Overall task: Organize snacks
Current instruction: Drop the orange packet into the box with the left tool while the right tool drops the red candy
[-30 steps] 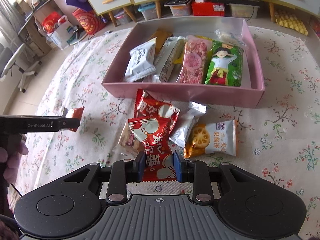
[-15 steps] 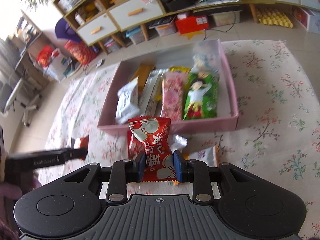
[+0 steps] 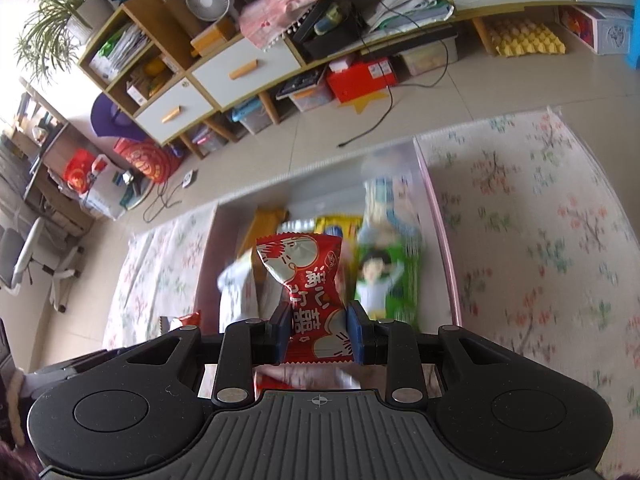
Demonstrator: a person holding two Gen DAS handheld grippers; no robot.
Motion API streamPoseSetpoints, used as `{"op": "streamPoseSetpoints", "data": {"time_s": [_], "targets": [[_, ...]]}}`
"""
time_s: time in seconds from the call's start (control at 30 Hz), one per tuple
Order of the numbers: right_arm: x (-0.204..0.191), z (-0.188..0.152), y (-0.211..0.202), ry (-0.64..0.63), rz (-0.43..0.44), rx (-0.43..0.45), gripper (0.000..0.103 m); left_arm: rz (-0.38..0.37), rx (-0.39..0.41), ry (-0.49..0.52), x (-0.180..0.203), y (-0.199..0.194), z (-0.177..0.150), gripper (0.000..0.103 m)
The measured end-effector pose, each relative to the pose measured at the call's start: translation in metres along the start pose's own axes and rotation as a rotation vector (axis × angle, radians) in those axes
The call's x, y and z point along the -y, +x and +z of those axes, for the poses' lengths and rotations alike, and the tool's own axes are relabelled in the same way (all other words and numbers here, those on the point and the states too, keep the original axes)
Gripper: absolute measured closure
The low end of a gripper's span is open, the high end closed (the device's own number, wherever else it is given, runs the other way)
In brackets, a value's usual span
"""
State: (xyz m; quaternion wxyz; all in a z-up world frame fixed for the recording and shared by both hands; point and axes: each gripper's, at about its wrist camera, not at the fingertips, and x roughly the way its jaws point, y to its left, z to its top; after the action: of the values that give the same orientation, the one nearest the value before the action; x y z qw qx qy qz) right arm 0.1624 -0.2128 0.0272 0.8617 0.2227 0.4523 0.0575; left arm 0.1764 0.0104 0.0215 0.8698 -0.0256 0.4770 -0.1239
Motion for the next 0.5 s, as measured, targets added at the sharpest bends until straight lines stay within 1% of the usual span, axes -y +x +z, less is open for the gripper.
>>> {"op": "streamPoseSetpoints", "data": {"time_s": [0.17,0.3,0.5], "targets": [[0.011,0.018,0.016,0.008,-0.011,0.027,0.075,-0.015,0.023,0.039,0.013,0.017,0.018,0.048],[0.019,0.031,0.032,0.022,0.001,0.023,0.075,-0.020,0.032,0.062,0.020,0.032,0.030,0.048],[0.023,0.043,0.049,0.020,0.011,0.029,0.075,-0.018,0.035,0.091,0.024,0.050,0.039,0.048]]}}
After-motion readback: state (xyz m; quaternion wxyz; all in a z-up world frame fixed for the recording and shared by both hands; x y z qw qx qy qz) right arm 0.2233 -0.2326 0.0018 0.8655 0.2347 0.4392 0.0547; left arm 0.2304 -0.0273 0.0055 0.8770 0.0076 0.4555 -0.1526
